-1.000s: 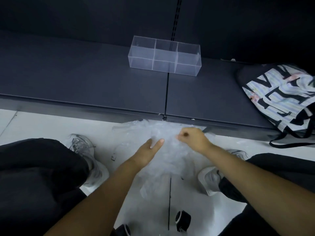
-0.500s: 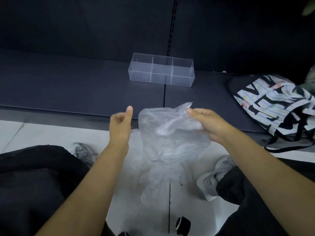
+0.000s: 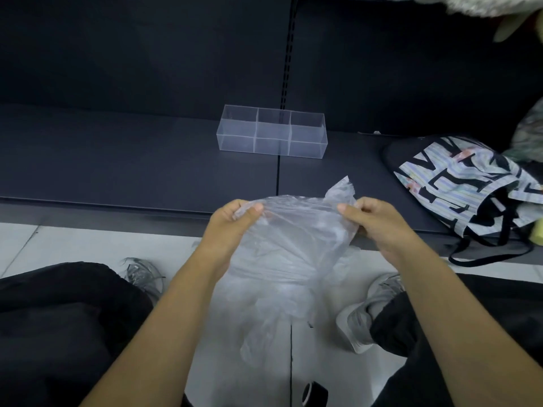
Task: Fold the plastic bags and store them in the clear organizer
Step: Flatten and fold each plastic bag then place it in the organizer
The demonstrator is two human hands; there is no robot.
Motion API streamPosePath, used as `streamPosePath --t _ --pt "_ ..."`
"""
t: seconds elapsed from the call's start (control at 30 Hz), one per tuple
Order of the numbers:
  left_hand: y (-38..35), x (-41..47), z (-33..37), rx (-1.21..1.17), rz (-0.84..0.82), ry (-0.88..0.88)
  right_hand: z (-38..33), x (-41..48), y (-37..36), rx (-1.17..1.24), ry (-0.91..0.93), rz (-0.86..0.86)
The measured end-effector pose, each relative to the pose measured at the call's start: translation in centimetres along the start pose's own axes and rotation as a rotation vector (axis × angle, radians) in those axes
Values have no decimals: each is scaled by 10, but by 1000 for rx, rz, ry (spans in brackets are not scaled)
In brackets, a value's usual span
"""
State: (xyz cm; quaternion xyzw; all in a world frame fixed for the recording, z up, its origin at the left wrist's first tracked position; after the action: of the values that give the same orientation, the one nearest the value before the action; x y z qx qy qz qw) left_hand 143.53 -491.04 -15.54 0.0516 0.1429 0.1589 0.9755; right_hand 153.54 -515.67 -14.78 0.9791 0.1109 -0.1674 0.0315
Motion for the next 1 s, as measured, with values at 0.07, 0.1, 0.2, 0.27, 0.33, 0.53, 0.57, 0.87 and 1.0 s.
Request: streamPosePath --t 0.07,0.1,0.2,0.27,0.33,0.53,0.57,0.87,1.0 --pt "0 0 4 -36 -57 -23 -1 2 7 79 6 -58" --pt "-2 -1 4 -49 -87 -23 1 3 5 105 -10 -119" --pt "-6 -4 2 -65 -155 -21 17 1 -16 217 -149 -305" --pt "-7 -4 -2 -65 -172 -8 35 -4 -31 205 -240 -389" --pt "-4 -2 -9 -69 -168 21 47 -10 -41 180 -261 -426" --pt "46 9 -58 173 77 256 37 6 -26 222 -128 -196" --pt "55 9 -63 295 123 286 32 7 -24 136 -74 -170" --pt "-40 -5 3 440 -298 -123 11 -25 -85 -25 25 -426" --pt "-21 0 -3 235 -146 -58 -5 -21 -63 83 131 -254"
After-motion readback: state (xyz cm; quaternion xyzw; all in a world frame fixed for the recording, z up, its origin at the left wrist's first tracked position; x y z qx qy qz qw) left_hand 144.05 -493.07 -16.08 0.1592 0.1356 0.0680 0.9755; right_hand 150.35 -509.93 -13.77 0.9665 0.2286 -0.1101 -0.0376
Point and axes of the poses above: each hand's wrist, its own x-axis towards the middle knuckle, its own y-axis out of the back of the hand, z = x × y, the point moved 9 cm from there along x, towards the middle knuckle, and after that the axes turned 12 degrees about x, right-handed, at the moved point
